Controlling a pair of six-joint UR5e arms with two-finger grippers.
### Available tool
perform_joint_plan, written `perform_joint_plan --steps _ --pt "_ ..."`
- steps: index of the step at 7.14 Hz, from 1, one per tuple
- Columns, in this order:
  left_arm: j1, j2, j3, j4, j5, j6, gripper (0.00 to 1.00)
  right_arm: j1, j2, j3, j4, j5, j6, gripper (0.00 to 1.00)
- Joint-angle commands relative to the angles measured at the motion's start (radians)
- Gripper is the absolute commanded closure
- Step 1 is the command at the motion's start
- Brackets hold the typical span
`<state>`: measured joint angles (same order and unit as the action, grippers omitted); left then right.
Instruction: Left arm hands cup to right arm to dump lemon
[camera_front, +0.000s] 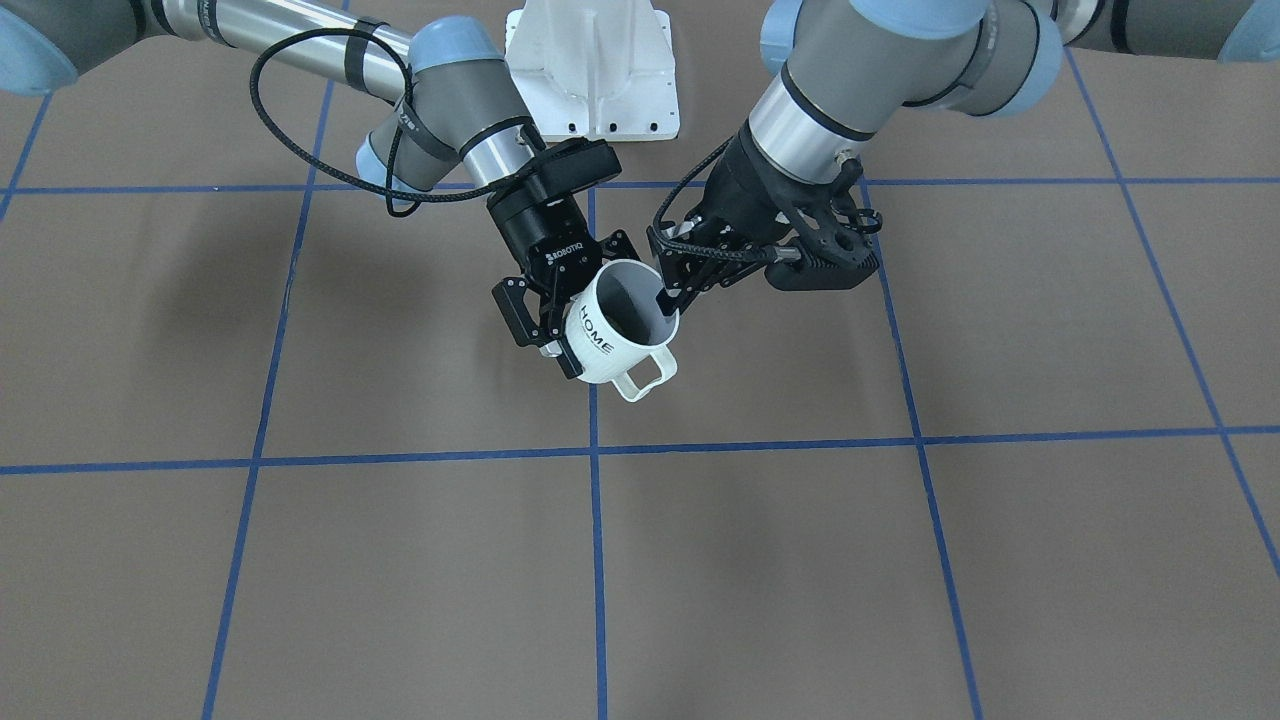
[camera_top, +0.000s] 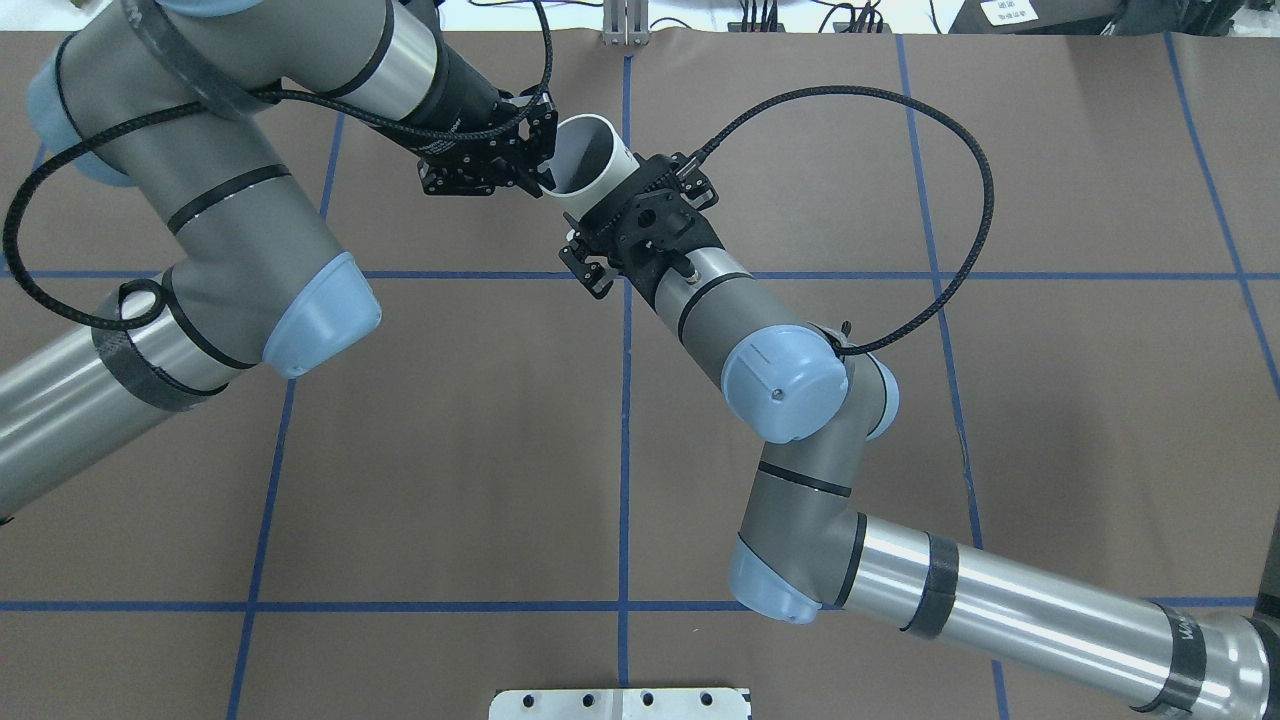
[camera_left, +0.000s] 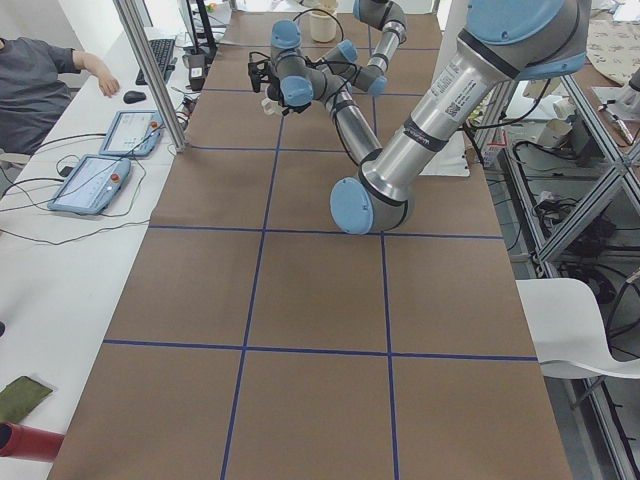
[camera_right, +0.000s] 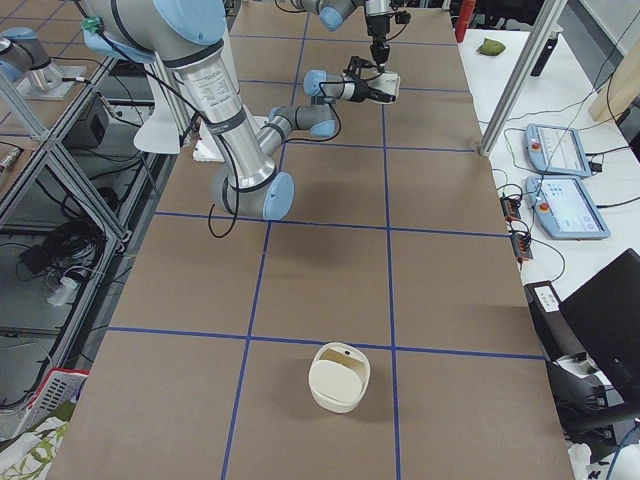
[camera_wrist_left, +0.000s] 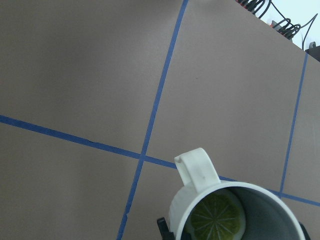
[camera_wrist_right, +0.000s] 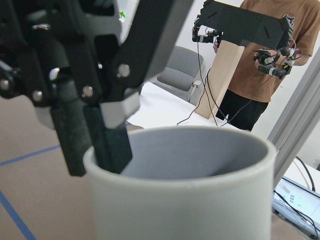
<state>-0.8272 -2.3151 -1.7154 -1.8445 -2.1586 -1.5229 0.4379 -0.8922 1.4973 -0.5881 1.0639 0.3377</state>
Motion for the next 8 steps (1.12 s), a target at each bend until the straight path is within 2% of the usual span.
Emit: perform_joint_plan --steps 1,2,4,6,7,8 --pt "-0.018 0.000 -0.006 0.002 -0.029 0.029 0.00 -0.001 -0.008 0.007 0.002 0.001 0.048 0.97" --pt "-0.067 0.003 -0.012 0.040 -0.090 0.079 0.00 -0.001 -0.022 0.009 0.002 0.001 0.099 1.00" --pt "-0.144 0.034 -0.082 0.208 -0.164 0.262 0.00 0.004 -0.097 0.094 -0.001 -0.001 0.215 1.00" --pt "-0.211 0.094 -0.168 0.437 -0.162 0.553 0.00 0.030 -0.184 0.176 -0.004 -0.044 0.257 1.00" --pt "-0.255 0.153 -0.199 0.509 -0.155 0.736 0.00 0.057 -0.213 0.201 -0.005 -0.044 0.298 1.00" --pt "-0.309 0.246 -0.210 0.516 -0.155 0.944 0.00 0.068 -0.279 0.262 -0.006 -0.044 0.316 1.00"
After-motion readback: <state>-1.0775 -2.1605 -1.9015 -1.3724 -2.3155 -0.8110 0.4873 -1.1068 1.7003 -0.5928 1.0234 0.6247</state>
